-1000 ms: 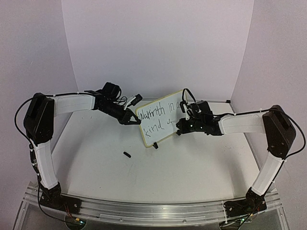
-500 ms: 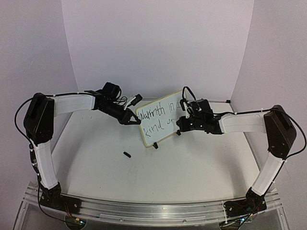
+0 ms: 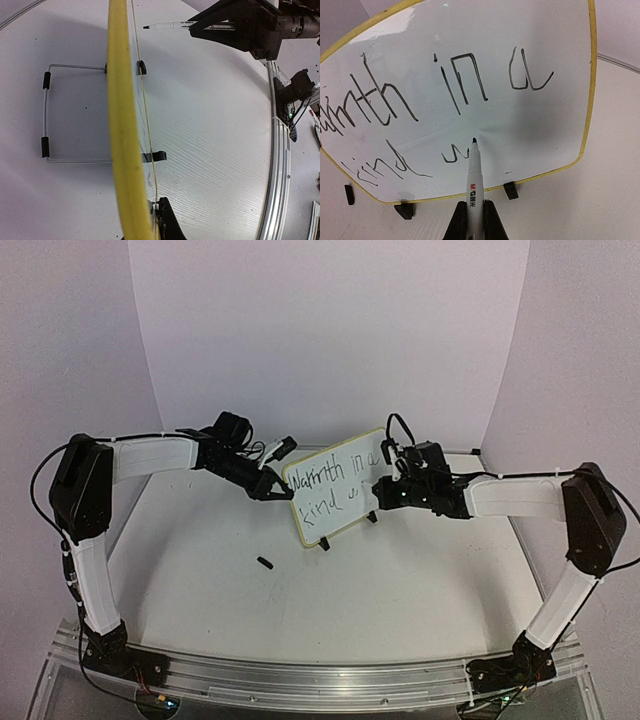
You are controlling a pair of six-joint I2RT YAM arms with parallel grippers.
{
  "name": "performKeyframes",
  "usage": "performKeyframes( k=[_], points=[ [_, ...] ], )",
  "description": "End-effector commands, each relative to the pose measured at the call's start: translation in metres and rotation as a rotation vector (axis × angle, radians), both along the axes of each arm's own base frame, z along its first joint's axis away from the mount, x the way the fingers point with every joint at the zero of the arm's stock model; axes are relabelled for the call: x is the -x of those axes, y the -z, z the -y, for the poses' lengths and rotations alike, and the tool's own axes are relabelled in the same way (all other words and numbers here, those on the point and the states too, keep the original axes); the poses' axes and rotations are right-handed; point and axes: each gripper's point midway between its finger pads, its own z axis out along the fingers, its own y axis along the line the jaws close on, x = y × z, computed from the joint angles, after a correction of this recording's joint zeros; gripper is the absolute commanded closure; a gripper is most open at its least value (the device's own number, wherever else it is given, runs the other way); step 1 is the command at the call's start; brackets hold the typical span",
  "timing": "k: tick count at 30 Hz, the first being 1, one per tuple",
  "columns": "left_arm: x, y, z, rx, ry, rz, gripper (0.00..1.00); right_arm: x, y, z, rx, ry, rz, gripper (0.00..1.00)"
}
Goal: Write a sentence on the whiteboard
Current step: Write on the whiteboard with the whiteboard.
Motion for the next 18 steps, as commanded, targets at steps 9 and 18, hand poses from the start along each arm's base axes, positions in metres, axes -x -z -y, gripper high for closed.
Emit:
performKeyframes(
  k=[9,18],
  points=[
    [0.0355,0.0559,-0.0021,-0.143,0.04,-0.16,1.0,-0.0141,0.006,0.0012,0.023,0.017,0.015,1.0],
    [0.0356,0.0567,-0.002,-0.143,0.041,-0.162,1.0,-0.015,0.0048,-0.003,0.031,-0.014,0.025,1.0]
  ],
)
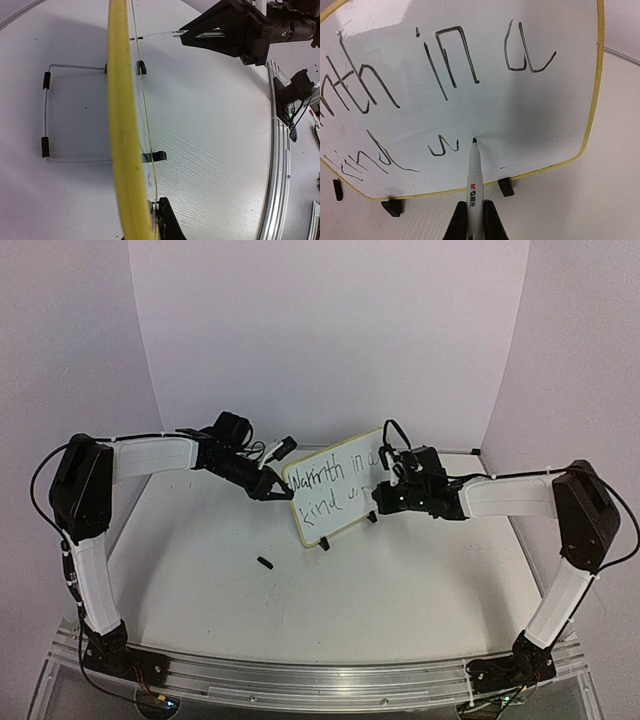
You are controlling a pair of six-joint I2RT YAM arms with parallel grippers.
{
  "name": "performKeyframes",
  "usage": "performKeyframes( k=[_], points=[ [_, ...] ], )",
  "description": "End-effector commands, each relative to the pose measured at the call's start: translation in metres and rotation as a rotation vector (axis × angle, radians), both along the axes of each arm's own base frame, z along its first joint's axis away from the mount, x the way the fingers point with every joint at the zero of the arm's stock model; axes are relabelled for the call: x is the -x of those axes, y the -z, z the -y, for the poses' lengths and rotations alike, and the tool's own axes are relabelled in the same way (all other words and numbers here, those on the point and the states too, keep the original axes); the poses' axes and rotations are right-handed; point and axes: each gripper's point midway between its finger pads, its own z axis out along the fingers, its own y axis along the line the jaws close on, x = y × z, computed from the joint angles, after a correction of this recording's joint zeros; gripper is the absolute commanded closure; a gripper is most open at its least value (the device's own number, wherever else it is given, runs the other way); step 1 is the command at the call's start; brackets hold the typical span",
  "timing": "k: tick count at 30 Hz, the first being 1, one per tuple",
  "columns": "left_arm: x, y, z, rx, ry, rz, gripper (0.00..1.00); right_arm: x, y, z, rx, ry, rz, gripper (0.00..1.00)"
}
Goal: Write a sentence on the whiteboard
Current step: Write on the whiteboard with the whiteboard.
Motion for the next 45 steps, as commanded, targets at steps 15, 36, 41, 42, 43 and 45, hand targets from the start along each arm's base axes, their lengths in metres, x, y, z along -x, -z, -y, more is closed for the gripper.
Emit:
performKeyframes(
  k=[15,36,41,42,43,45],
  points=[
    [0.036,0.057,-0.002,-0.143,0.04,-0.162,1.0,0.0,0.014,-0.006,0.001,-0.042,-0.021,1.0],
    [0.036,0.056,-0.002,-0.142,0.041,-0.16,1.0,-0.018,-0.018,0.002,0.022,0.025,0.075,1.0],
    [0.035,0.056,-0.002,-0.143,0.041,-0.16,1.0,-0.013,-0.018,-0.003,0.003,-0.009,0.068,1.0],
    [0.035,0.056,-0.002,-0.143,0.04,-0.16,1.0,-0.012,-0.018,-0.003,0.001,-0.009,0.069,1.0],
    [0.035,0.056,-0.002,-0.142,0.041,-0.16,1.0,-0.011,-0.018,-0.003,-0.001,-0.009,0.07,1.0],
    [0.035,0.056,-0.002,-0.142,0.042,-0.16,1.0,-0.01,-0.019,-0.002,-0.005,-0.007,0.074,1.0]
  ],
)
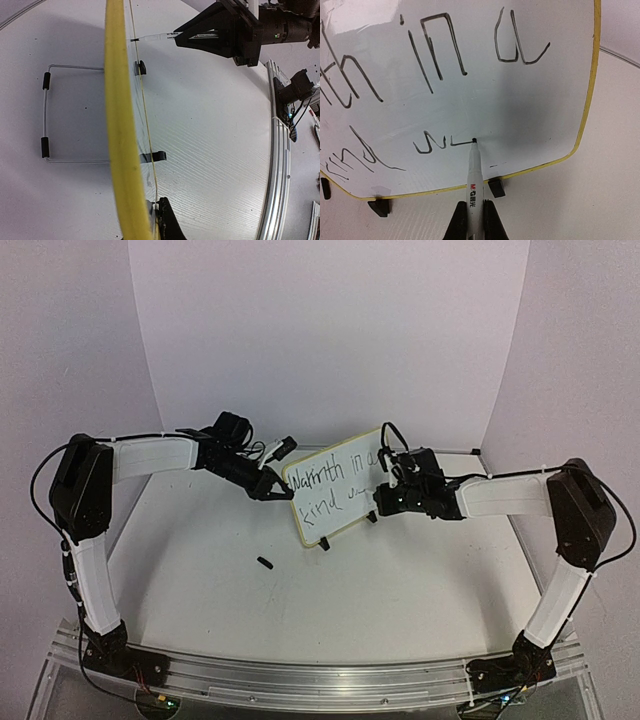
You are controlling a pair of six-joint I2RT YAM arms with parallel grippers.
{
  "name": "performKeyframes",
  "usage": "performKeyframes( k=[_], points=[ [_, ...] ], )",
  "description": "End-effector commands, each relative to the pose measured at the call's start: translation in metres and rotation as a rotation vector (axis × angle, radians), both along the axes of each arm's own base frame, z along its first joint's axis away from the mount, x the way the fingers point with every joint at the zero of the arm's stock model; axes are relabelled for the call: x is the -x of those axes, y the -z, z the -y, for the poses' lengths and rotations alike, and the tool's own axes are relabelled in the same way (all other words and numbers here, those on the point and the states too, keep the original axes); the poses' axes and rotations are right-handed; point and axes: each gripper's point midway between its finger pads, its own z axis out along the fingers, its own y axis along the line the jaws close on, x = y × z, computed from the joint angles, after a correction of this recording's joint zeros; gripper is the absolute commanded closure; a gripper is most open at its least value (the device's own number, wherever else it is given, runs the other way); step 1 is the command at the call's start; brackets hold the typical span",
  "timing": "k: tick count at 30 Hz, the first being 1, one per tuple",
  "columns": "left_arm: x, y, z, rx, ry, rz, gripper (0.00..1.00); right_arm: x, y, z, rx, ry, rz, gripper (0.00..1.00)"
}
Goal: Write a sentence on the whiteboard
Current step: Write on the whiteboard with the whiteboard.
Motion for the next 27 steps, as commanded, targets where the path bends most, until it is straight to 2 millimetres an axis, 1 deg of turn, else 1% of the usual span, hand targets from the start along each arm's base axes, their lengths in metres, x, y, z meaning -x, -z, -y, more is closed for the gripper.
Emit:
performKeyframes(
  k=[1,10,27],
  points=[
    [0.035,0.056,-0.002,-0.142,0.041,-0.161,1.0,-0.006,-0.03,-0.004,-0.052,-0.011,0.075,1.0],
    [0.035,0.056,-0.002,-0.141,0.042,-0.161,1.0,-0.004,-0.033,-0.007,-0.068,-0.025,0.078,1.0],
    [0.035,0.058,-0.002,-0.142,0.041,-0.167,1.0,0.005,-0.023,-0.008,-0.082,-0.054,0.051,1.0]
  ],
)
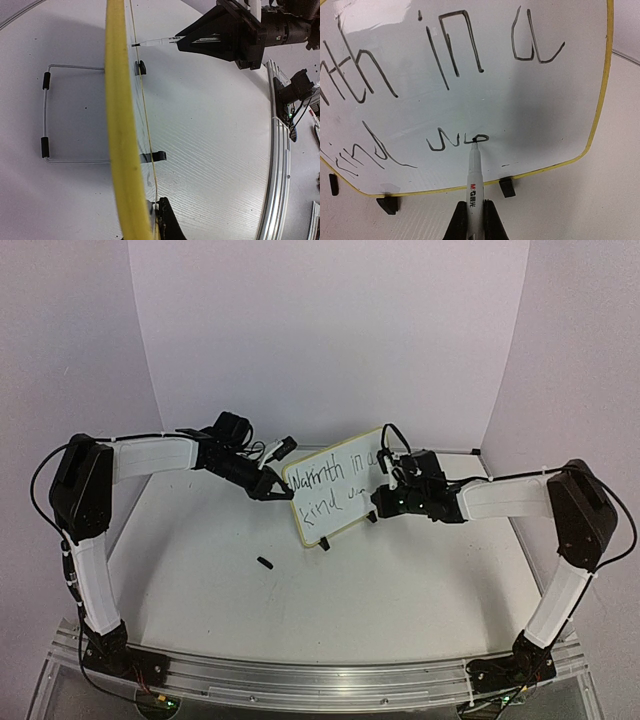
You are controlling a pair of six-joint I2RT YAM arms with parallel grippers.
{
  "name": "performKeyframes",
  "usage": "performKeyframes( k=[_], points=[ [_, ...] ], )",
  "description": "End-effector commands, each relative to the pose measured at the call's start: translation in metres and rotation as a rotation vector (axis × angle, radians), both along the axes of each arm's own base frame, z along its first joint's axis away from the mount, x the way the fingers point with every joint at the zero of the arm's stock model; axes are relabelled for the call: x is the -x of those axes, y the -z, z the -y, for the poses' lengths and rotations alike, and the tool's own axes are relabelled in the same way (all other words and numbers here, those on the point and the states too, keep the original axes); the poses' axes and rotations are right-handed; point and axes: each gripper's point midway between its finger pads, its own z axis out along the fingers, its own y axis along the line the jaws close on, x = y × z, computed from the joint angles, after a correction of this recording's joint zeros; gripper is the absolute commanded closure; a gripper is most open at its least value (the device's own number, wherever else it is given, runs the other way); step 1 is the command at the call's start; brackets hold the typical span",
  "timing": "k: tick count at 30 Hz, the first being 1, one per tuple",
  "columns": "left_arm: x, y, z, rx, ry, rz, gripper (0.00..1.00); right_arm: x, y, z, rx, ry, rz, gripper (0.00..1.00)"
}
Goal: Write a sentence on the whiteboard
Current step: Write on the whiteboard with the whiteboard.
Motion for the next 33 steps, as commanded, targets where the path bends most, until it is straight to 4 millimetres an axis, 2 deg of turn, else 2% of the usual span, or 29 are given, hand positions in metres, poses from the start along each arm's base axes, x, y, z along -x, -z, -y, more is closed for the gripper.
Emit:
performKeyframes(
  k=[1,12,25,33],
  points=[
    [0.035,0.058,-0.002,-0.142,0.042,-0.166,1.0,0.0,-0.023,-0.002,-0.043,-0.011,0.05,1.0],
    [0.035,0.058,-0.002,-0.142,0.042,-0.164,1.0,0.0,-0.055,0.015,-0.046,0.061,0.127,1.0],
    [0.035,0.059,-0.002,-0.145,0.04,-0.168,1.0,-0.015,-0.04,0.001,-0.025,0.03,0.106,1.0],
    [0.035,0.059,-0.002,-0.145,0.04,-0.166,1.0,-0.018,-0.026,0.005,0.007,0.055,0.084,1.0]
  ],
)
